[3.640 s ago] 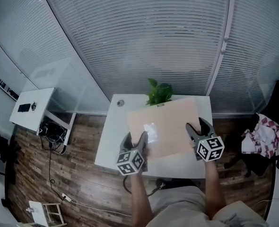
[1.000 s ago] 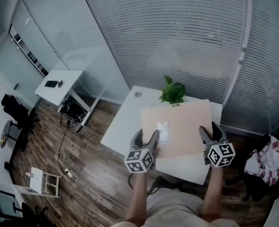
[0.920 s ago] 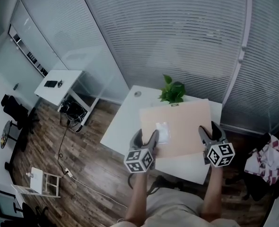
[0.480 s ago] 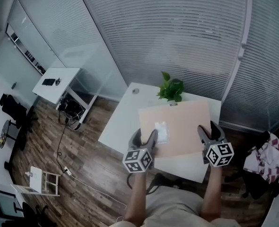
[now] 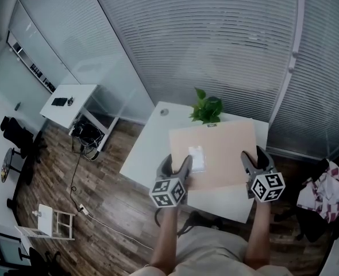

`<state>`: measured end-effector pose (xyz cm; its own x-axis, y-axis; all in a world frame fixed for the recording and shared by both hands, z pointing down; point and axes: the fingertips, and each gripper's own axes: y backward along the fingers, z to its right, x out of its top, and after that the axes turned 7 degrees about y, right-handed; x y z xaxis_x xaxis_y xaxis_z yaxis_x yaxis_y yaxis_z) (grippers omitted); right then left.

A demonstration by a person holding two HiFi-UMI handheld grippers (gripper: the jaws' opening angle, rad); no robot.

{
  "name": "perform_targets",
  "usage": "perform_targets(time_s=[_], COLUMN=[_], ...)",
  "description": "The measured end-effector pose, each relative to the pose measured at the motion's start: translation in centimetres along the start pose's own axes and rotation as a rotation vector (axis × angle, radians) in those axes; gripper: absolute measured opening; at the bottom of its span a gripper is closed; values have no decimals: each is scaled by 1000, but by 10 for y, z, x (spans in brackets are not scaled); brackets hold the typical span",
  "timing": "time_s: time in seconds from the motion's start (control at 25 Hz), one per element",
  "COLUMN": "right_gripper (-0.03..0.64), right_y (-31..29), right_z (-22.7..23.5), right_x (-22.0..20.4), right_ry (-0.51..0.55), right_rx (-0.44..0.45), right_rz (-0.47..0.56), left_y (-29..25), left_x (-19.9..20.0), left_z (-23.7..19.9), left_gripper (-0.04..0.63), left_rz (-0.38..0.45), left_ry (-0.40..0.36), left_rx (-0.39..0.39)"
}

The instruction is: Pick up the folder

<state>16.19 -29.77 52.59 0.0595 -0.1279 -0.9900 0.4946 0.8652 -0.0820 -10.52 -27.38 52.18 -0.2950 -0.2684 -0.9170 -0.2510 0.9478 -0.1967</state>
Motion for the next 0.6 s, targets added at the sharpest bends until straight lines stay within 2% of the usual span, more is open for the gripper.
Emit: perform_targets(time_s=[0.28,0.6], right_gripper=[256,252], right_y=[3,-2], right_z=[9,-1], right_x=[-2,3], right_ry=[8,11], right_rx=[-16,-18], right_rz=[-5,2], left_y=[-8,-2], left_x=[-3,8], left_z=[7,0], left_gripper=[321,321], left_rz=[-10,0], left_ry=[-1,-3], left_rx=[-17,-22])
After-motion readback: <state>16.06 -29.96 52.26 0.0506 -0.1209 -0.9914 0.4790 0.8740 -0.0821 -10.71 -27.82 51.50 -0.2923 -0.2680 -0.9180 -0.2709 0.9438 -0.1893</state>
